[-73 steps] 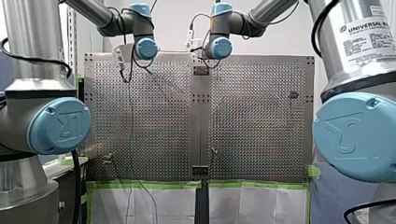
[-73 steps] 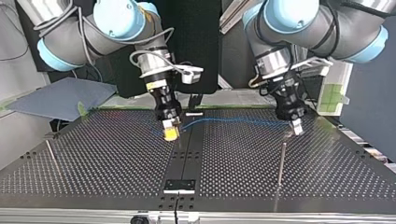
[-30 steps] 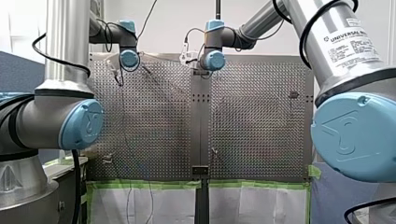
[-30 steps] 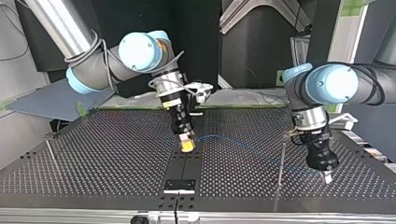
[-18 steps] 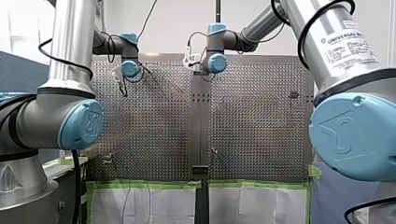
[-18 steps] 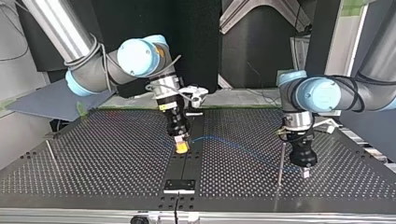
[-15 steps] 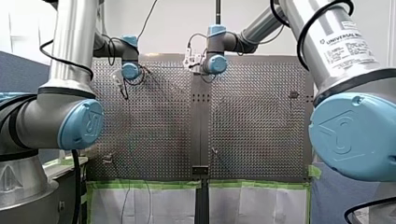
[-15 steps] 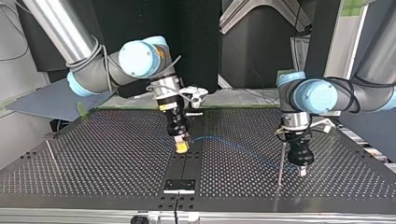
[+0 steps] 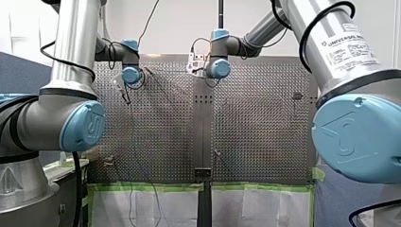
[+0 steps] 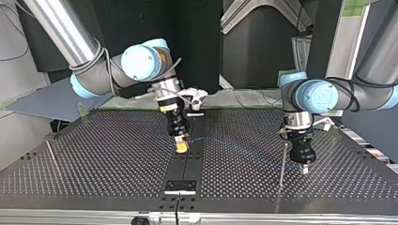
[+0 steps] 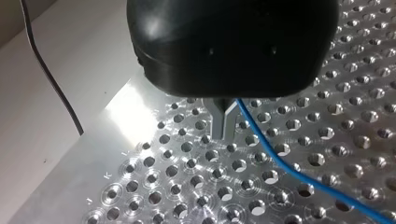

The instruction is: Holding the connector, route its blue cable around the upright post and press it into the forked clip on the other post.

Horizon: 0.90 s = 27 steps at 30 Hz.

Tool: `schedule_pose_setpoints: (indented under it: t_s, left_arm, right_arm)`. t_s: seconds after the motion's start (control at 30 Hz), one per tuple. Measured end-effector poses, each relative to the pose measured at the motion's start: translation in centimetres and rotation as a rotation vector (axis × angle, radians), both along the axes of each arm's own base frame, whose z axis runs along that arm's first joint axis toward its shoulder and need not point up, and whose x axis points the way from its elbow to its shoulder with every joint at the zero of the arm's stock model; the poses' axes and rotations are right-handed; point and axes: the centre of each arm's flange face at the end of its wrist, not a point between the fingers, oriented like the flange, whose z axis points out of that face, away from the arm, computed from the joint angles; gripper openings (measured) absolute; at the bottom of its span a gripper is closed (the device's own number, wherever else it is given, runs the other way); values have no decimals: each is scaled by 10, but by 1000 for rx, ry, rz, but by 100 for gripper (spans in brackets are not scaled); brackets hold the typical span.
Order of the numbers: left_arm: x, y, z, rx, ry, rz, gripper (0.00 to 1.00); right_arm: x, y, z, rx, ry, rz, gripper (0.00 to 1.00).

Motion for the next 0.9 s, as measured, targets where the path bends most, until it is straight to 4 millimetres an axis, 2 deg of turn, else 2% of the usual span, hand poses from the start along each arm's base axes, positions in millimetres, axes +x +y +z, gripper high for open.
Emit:
schedule_pose_setpoints:
  t_s: [0.2,0.5,0.83,0.9]
  left_arm:
    - [1,-3,-2,3,3,-17,0]
    - [8,-13,-27,20,52,-47,0]
    - [4,-22,-32,83,89,-40,0]
    - [4,-23,-32,103,95,-38,22]
  right_arm:
    - [-3,-4,-5,10,11,-8,0]
    - [0,-15,-42,55,58,-17,0]
    - [-2,-24,-64,84,84,-27,0]
    - [-2,-24,-66,88,88,-27,0]
